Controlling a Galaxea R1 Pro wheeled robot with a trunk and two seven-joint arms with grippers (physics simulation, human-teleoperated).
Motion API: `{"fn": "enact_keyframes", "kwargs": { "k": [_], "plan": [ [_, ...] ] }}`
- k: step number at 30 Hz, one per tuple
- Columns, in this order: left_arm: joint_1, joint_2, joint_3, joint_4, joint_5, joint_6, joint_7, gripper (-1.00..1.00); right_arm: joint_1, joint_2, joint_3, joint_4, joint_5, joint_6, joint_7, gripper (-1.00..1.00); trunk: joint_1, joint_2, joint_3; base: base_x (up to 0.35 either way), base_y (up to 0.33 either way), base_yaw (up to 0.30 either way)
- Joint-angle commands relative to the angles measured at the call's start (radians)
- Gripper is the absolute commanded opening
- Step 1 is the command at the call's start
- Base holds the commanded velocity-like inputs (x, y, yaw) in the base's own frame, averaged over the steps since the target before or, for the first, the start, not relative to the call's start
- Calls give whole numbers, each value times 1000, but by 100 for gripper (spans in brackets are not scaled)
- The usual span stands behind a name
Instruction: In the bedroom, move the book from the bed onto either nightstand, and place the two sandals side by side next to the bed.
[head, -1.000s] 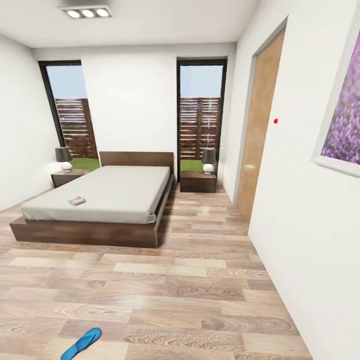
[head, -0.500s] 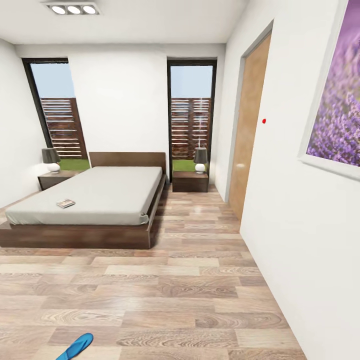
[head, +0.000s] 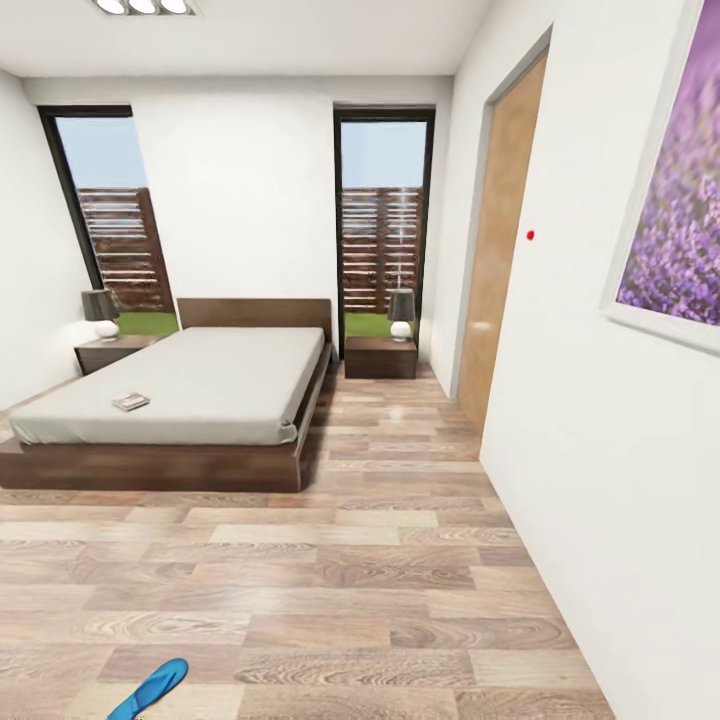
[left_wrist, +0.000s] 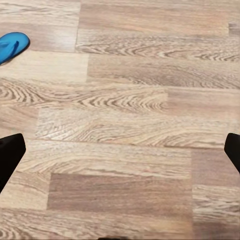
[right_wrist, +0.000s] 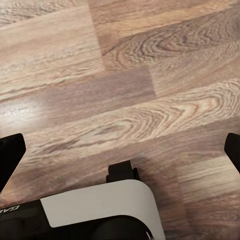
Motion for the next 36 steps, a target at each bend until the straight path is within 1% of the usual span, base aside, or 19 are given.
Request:
{"fn": "enact_keyframes", "kwargs": {
  "k": [1, 36],
  "plan": [
    [0, -1, 2, 0, 0, -2, 0, 100, -1, 0, -3, 0, -2, -1, 2, 100, 0, -1, -3, 0, 0, 0],
    [0, -1, 2, 0, 0, -2, 0, 100, -1, -1, -4, 1, -3, -1, 2, 100, 0, -1, -58, 0, 0, 0]
  ]
}}
